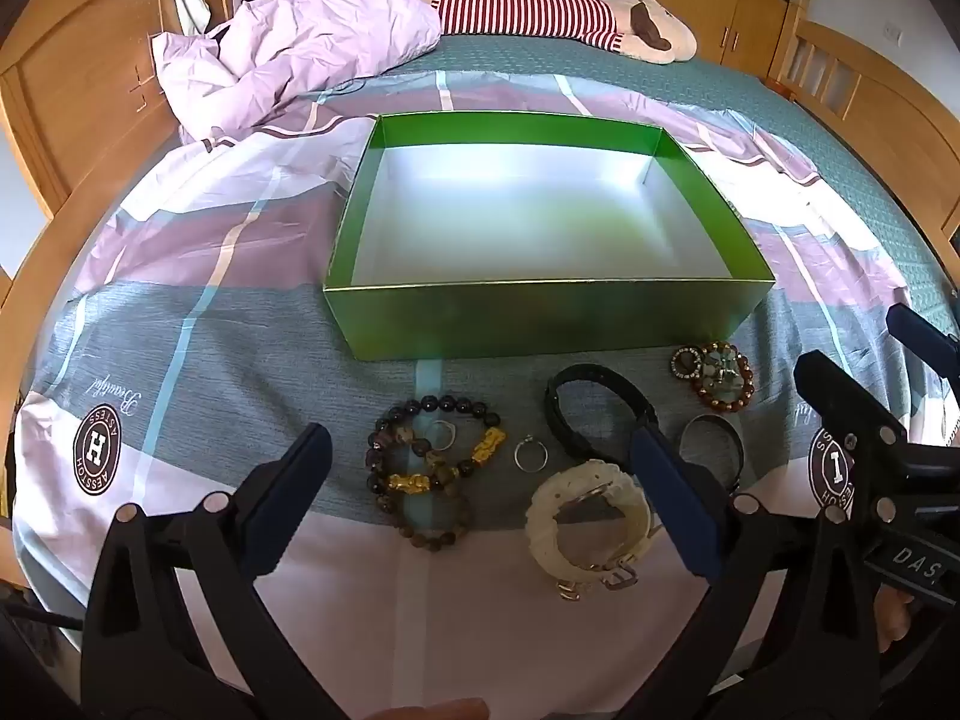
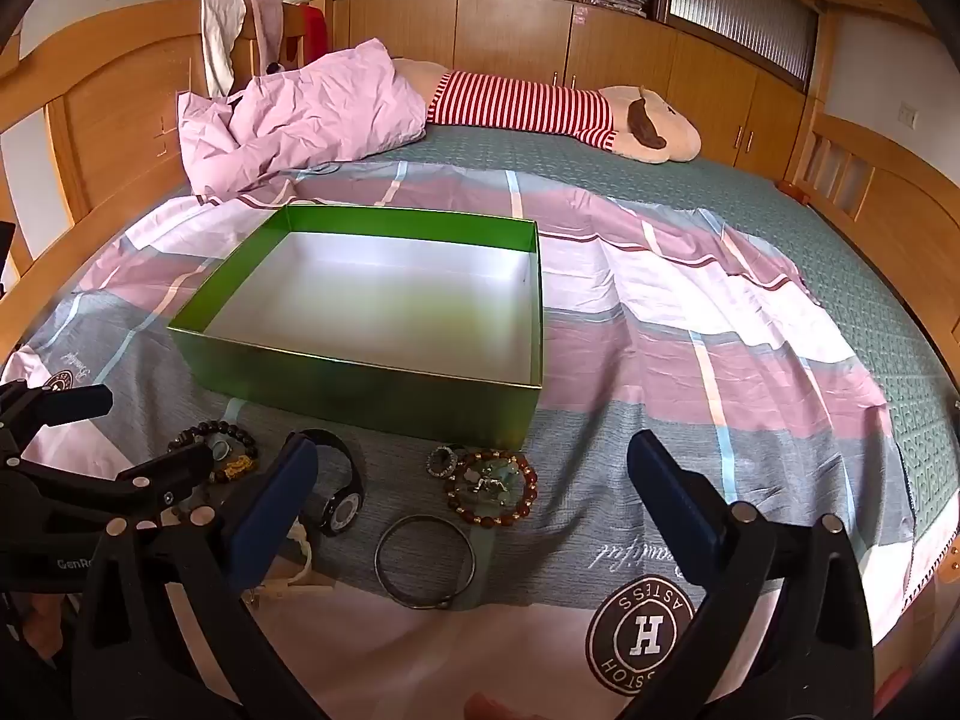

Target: Organize jewelry

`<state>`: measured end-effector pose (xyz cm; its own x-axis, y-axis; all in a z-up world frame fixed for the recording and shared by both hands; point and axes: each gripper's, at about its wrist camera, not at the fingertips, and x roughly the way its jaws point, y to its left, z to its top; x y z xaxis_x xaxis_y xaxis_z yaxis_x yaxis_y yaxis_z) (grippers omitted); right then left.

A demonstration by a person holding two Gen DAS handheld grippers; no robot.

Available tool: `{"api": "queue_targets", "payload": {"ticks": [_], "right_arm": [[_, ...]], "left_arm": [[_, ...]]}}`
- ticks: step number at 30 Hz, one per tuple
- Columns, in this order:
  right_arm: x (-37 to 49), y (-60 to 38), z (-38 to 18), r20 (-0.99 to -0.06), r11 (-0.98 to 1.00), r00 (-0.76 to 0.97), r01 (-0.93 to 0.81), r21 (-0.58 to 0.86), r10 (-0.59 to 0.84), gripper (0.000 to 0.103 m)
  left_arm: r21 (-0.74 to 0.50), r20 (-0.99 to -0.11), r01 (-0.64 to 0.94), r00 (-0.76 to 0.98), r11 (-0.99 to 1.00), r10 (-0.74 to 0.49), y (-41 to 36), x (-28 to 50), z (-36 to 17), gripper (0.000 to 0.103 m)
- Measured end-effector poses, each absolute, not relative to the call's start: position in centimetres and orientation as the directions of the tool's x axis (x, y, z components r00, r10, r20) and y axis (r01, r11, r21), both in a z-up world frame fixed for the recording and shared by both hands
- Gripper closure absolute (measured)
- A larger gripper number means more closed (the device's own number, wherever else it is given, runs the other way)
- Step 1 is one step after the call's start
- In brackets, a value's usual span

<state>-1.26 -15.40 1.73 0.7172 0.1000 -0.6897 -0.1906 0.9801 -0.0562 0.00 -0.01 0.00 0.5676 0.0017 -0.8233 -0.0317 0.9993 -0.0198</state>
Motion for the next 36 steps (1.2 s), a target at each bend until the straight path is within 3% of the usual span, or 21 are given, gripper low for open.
{"api": "queue_targets", "payload": {"ticks": [36], "right_arm": [[-1.37,-15.21,1.48,-0.687,0.979,0.719,-0.195,-0.058,0.103,0.002]], "left_arm": [[0.005,-0.823,-0.029,0.567,1.000,0.020,0.07,-0.33,-0.18,0.004]]}}
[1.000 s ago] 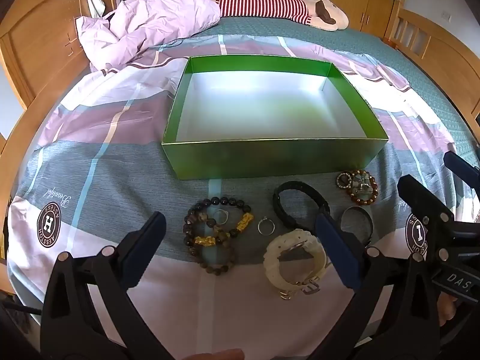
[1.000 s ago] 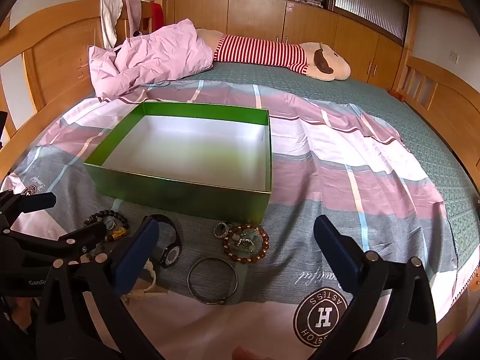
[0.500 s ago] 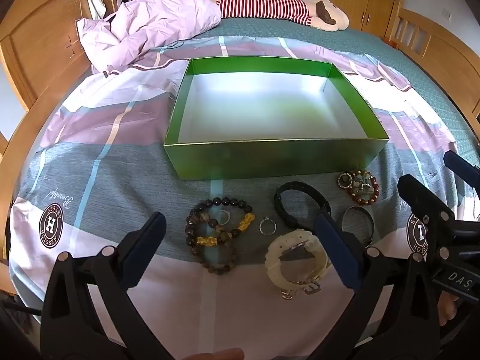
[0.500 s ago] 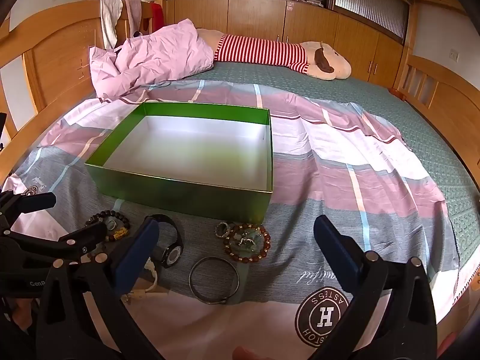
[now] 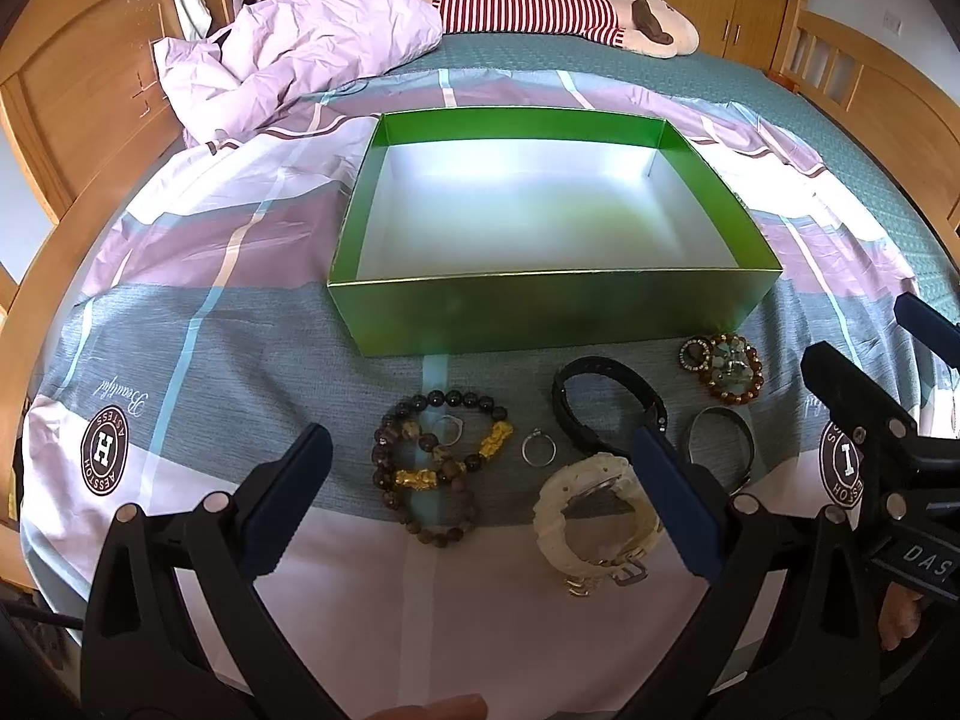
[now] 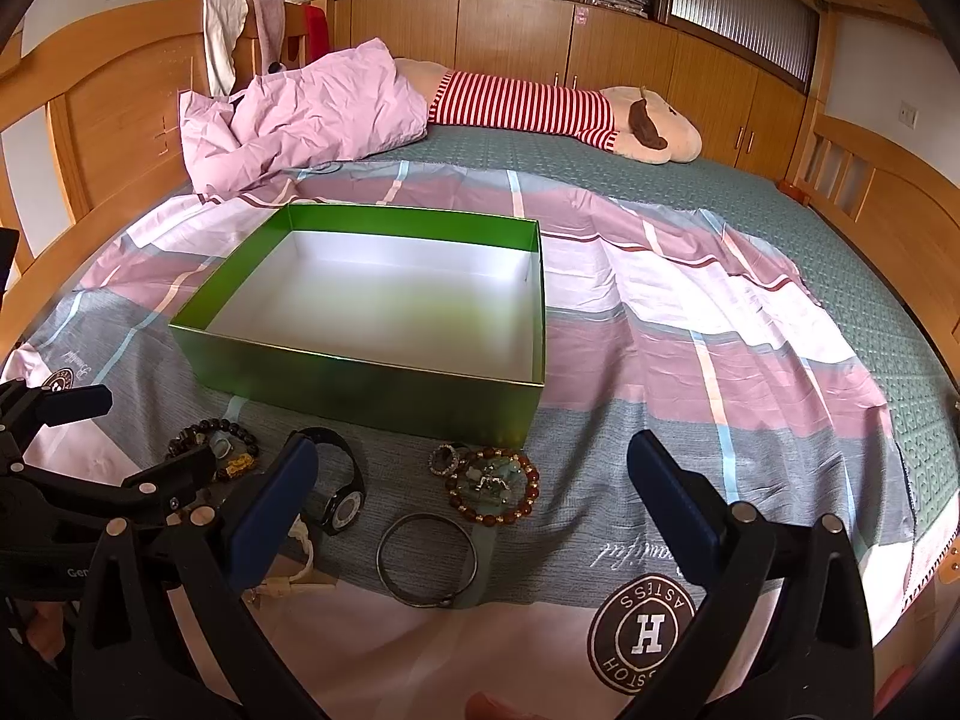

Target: Organize jewelry

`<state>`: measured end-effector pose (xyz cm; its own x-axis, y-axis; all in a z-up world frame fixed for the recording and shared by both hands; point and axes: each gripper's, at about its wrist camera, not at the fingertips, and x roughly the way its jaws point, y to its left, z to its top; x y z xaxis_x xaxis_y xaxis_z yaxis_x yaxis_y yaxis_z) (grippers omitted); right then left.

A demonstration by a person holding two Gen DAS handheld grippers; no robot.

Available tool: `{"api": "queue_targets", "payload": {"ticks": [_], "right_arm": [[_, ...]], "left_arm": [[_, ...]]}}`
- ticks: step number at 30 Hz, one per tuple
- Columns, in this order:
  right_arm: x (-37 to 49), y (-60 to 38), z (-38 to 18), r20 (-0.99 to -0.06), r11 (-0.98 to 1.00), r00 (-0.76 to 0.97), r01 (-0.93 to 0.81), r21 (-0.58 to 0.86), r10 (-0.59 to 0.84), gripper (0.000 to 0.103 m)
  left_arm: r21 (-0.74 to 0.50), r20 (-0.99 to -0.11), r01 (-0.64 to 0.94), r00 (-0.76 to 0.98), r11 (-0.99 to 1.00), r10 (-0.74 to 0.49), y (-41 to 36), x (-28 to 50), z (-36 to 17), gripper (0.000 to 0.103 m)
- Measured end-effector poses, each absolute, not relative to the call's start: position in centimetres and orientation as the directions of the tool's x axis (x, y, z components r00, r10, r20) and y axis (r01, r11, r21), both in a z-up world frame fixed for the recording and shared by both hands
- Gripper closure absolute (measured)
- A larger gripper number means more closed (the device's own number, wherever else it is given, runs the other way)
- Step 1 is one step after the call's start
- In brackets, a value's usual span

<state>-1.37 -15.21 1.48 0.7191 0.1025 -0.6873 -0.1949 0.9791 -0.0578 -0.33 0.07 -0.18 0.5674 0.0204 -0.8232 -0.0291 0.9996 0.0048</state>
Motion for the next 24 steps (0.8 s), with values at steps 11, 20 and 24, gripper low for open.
{"api": "queue_targets", "payload": {"ticks": [11,20,24], "right_arm": [[-1.46,-15.43,1.62,-0.688,0.979,0.719,-0.195,-0.059,0.102,0.002],[-1.46,-15.36,1.57,-0.688,0.979,0.719,-0.194,-0.060,0.101,0.002],[-1.45,-15.34,1.55,-0.688,0.979,0.719,-0.194,-0.060,0.101,0.002]], "left_arm": [[0.006,-0.824,-0.029,0.566,1.000,0.021,0.08,-0.36,-0.27,0.004],[0.007,-0.824,-0.029,0.566,1.000,0.022,0.10,-0.41,-0.31,0.004],[0.007,-0.824,-0.030,0.566,1.000,0.023,0.10,-0.41,-0.32,0.004]]}}
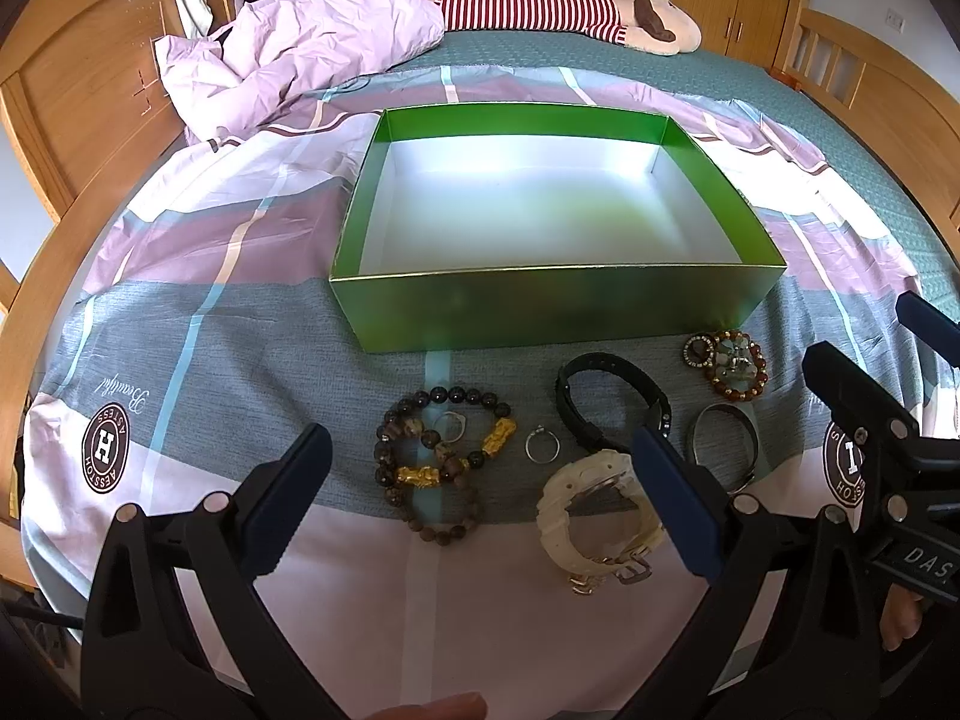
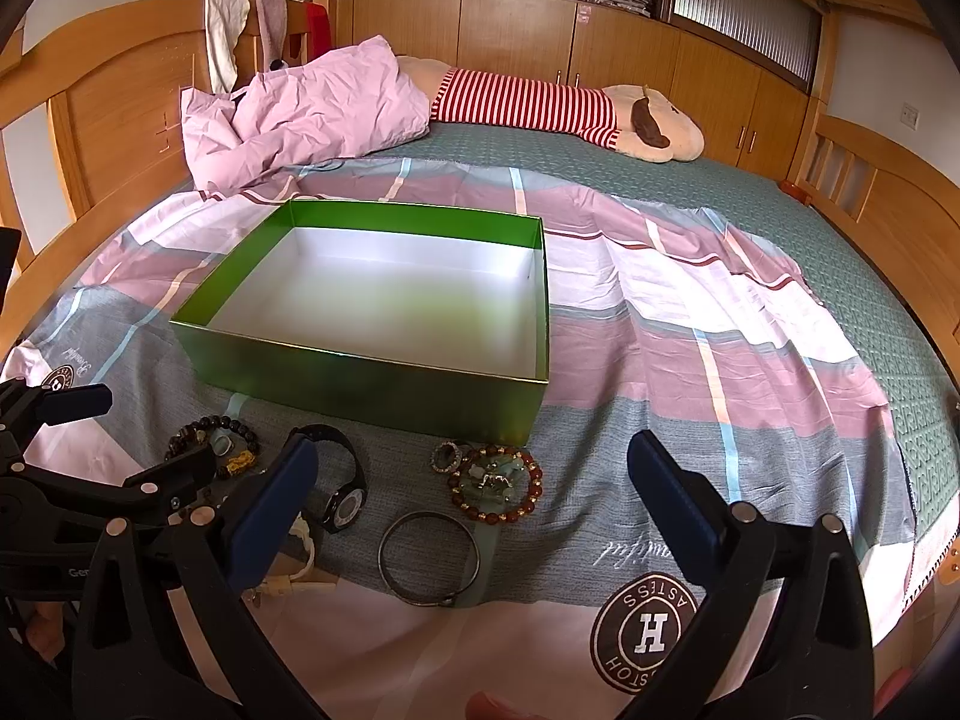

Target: Organize jewelry

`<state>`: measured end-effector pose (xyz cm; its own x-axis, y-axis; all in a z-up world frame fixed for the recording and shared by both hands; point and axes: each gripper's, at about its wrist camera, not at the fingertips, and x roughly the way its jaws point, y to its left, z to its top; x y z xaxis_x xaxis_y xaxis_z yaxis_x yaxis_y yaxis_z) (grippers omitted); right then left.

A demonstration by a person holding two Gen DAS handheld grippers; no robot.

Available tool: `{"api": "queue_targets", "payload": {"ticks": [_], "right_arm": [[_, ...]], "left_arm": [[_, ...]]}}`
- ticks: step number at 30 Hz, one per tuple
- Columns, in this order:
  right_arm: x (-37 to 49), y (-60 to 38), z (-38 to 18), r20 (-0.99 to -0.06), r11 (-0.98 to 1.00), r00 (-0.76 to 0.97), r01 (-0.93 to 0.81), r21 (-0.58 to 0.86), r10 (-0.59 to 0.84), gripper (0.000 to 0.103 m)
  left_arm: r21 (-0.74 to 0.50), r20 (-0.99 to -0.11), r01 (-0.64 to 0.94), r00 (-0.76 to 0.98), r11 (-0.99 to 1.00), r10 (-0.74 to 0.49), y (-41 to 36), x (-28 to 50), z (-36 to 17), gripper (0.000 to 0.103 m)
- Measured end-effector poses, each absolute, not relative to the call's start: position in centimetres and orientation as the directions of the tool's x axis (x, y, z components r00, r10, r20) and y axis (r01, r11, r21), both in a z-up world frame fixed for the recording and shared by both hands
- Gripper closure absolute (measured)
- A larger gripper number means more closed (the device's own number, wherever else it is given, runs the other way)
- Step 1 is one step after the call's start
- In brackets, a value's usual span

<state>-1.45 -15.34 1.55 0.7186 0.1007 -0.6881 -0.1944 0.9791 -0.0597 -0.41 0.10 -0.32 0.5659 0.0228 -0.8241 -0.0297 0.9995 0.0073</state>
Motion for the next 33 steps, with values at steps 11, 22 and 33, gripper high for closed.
{"api": "queue_targets", "payload": {"ticks": [11,22,33], "right_arm": [[-1.4,-15.4,1.5,-0.689,0.979,0.718,-0.195,-0.060,0.101,0.002],[-1.6,-15.0,0.8,-0.690,0.978,0.717,-0.197,-0.066,0.098,0.002],[-1.7,-14.7,0.4,-0.694,0.977,0.713,-0.201,-0.067,0.099,0.002]], "left_arm": [[0.008,-0.827,-0.032,0.562,0.999,0.025,0.7,-1.0,-0.7,0.004],[0.013,-0.832,-0.034,0.554,0.999,0.030,0.7,-0.8,-0.8,0.004],[0.020,-0.837,-0.034,0.547,0.999,0.035,0.7,-0.7,-1.0,0.004]]}}
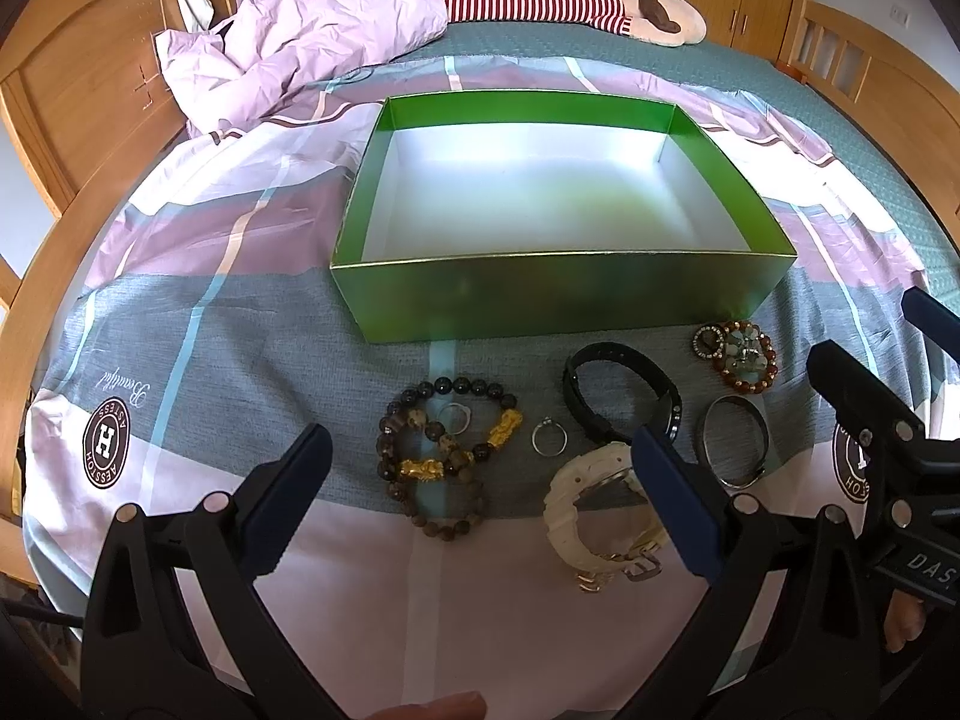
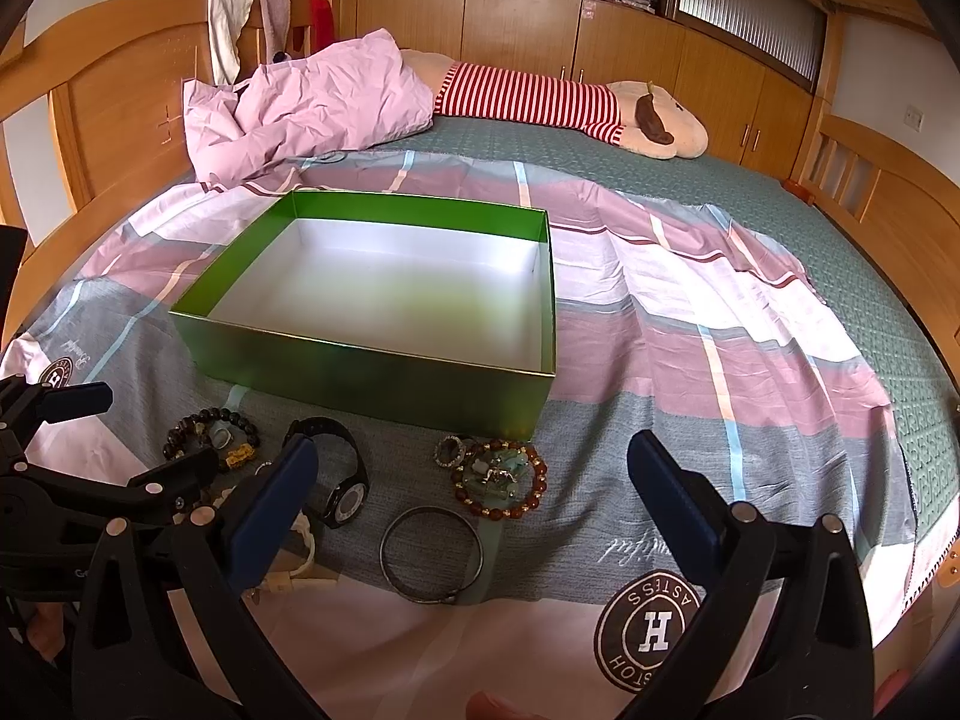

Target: Organize jewelry

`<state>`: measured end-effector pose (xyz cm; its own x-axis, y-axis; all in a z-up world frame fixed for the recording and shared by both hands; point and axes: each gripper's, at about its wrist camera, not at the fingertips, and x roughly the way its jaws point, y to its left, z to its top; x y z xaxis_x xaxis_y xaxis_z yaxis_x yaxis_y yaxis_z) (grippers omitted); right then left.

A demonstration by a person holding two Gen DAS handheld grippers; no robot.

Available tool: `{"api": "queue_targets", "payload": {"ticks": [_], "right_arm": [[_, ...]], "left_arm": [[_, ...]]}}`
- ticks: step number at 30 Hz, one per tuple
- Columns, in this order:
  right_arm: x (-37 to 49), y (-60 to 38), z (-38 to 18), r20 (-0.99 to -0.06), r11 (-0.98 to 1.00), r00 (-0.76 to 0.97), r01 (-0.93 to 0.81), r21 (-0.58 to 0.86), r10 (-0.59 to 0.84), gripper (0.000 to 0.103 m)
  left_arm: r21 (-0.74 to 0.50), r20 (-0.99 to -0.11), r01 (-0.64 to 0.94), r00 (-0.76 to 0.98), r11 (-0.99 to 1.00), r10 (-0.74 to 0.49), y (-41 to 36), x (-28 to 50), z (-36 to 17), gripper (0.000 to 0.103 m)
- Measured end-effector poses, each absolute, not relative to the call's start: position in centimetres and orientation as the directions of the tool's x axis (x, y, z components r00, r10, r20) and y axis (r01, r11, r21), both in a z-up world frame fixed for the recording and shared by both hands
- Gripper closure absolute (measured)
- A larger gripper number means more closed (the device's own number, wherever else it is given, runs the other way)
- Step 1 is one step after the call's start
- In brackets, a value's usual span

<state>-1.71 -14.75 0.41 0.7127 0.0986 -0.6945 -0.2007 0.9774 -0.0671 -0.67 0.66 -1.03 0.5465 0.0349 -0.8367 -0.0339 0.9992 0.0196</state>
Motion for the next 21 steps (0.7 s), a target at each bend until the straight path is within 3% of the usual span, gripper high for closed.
{"api": "queue_targets", "payload": {"ticks": [8,16,19,21], "right_arm": [[-0.9,-15.8,0.8,-0.705,0.979,0.705,-0.187,-0.079,0.077,0.002],[0.0,-16.9,-1.3,-0.806,0.974,0.575,-0.228,0.005,0.139,0.003],[-0.3,-16.0,-2.2,-0.824,0.963,0.553,-0.266,-0.035,0.123,0.014],[-0.2,-15.6,-2.7,-0.836,0.960,0.535,-0.278,-0.035,0.124,0.027]], "left_arm": [[-0.034,-0.829,-0.055,0.560,0.998,0.003,2.4,-0.4,-0.2,0.004],[-0.056,-0.858,0.004,0.512,0.998,-0.050,2.2,-0.1,-0.7,0.004],[-0.118,-0.883,0.064,0.450,0.991,-0.135,1.8,-0.4,-1.7,0.009],[-0.129,-0.897,0.104,0.412,0.986,-0.161,1.1,-0.7,-2.5,0.020]]}}
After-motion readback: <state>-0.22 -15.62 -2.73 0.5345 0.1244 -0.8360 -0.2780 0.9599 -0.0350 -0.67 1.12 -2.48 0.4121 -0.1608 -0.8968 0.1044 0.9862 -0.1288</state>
